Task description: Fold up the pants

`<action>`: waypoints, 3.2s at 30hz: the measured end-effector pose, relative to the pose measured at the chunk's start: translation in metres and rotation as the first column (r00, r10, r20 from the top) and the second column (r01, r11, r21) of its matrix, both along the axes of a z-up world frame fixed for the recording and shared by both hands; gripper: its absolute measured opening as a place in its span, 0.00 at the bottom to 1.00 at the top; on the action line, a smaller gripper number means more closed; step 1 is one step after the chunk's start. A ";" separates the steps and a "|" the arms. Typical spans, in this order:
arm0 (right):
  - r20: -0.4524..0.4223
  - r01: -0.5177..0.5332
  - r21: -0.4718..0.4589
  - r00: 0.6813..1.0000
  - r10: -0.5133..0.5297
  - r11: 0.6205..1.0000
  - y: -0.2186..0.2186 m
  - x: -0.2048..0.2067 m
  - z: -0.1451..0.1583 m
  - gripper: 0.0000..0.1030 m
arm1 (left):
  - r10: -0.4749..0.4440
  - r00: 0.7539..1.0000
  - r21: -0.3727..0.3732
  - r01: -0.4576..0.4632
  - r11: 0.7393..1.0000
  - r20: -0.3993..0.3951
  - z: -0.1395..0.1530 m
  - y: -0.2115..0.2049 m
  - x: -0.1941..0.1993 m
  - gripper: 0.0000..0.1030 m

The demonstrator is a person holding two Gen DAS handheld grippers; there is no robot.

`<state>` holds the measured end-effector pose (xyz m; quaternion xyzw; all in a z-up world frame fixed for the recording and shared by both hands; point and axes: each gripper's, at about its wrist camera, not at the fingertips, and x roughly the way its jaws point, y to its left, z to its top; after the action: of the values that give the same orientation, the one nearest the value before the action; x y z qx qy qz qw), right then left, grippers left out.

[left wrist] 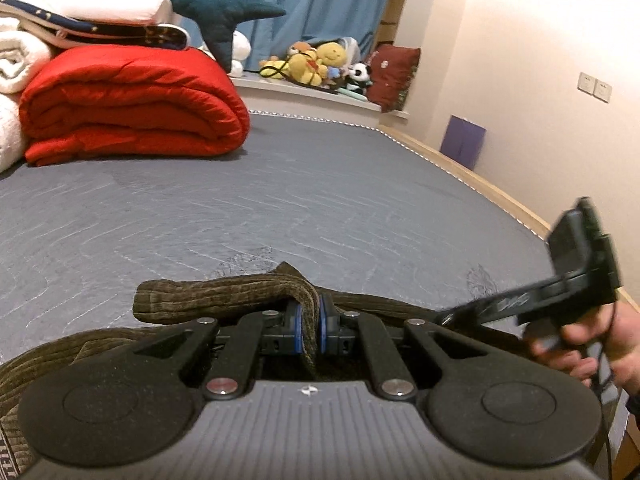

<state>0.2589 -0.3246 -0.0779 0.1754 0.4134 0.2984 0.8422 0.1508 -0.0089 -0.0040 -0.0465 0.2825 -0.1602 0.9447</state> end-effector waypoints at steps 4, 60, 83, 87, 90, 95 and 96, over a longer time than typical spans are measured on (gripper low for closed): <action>-0.036 -0.079 -0.124 0.997 0.075 0.989 0.029 0.006 -0.016 0.33 | -0.010 1.000 0.006 0.010 1.000 -0.011 -0.003 0.001 0.002 0.10; 0.320 0.714 0.486 0.391 -0.863 0.504 -0.270 -0.022 0.014 0.03 | -0.238 0.950 0.301 0.291 0.908 -0.201 -0.079 -0.081 -0.003 0.31; -0.123 0.886 0.340 0.373 -0.920 0.314 -0.320 0.017 0.028 0.06 | -0.170 0.979 0.218 0.191 0.957 -0.110 -0.052 -0.053 0.003 0.11; 0.154 0.752 0.477 0.437 -0.886 0.454 -0.290 0.016 0.114 0.06 | -0.185 0.979 0.156 0.196 0.968 -0.086 -0.041 -0.042 0.002 0.11; 0.168 0.785 0.462 0.379 -0.910 0.412 -0.292 0.003 0.114 0.06 | -0.216 0.971 0.161 0.231 0.960 -0.105 -0.042 -0.043 0.001 0.11; -0.021 0.952 0.184 0.253 -0.967 0.245 -0.321 -0.007 0.009 0.06 | -0.253 0.946 0.216 0.296 0.931 -0.203 -0.063 -0.057 0.002 0.12; -0.075 0.964 0.108 0.251 -0.965 0.242 -0.328 -0.006 -0.018 0.06 | -0.266 0.938 0.227 0.315 0.922 -0.223 -0.067 -0.059 0.001 0.12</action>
<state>0.2526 -0.6523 -0.0955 0.4454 0.1959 -0.2526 0.8363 0.1516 -0.0684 -0.0710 0.1049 0.3925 -0.2557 0.8772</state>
